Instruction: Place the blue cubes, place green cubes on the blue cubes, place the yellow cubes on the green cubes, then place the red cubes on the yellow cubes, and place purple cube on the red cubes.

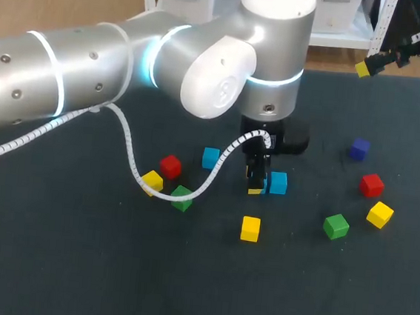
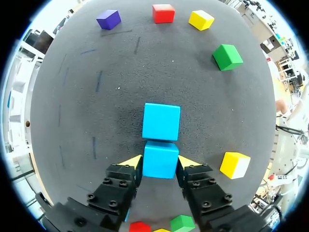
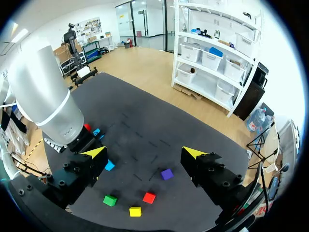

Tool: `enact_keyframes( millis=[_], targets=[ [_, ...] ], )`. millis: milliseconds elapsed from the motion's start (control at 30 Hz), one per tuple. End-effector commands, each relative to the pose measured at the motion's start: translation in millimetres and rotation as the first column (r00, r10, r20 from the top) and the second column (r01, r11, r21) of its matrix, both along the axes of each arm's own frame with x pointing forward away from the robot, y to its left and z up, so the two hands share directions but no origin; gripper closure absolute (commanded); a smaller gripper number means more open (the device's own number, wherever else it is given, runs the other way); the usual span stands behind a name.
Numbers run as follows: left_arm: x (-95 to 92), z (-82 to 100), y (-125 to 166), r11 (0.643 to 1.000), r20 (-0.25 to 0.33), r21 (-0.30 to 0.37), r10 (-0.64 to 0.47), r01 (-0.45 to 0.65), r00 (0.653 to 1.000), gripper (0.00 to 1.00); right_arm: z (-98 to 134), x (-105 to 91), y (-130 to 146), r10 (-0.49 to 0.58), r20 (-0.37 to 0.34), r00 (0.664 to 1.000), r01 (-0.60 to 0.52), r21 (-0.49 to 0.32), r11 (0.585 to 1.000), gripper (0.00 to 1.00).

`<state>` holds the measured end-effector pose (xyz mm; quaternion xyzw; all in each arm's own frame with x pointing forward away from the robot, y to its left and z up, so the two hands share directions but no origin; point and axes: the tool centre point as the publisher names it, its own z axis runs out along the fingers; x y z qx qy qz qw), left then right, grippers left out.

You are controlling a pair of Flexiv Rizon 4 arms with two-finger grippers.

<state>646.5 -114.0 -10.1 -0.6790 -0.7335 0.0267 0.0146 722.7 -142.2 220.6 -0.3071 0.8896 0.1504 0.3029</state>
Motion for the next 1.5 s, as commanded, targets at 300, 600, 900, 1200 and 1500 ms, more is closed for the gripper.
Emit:
enact_keyframes(
  millis=[300,600,900,1200,1500],
  targets=[
    [1.3,1.9,1,1.0,-0.006,-0.003,0.017,-0.017,1.0,0.0,0,-0.8,0,-0.002,0.002,1.0,0.002,-0.001,1.0,0.0],
    [6.5,8.0,13,0.999,-0.002,-0.017,0.049,-0.049,0.999,0.0,0,-0.8,0,-0.002,0.002,1.0,0.002,-0.001,1.0,0.0],
    [18.4,25.5,51,0.998,0.034,0.014,0.054,-0.054,0.998,0.0,0,-0.8,0,-0.002,0.002,1.0,0.002,-0.001,1.0,0.0],
    [46.9,24.9,85,0.983,0.062,0.0,0.183,-0.183,0.981,0.0,0,-0.8,0,-0.002,0.002,1.0,0.002,-0.001,1.0,0.0],
    [45.2,19.6,96,0.999,0.099,-0.037,-0.032,0.036,0.995,0.0,0,-0.8,0,-0.002,0.002,1.0,0.002,-0.001,1.0,0.0]
  ],
)
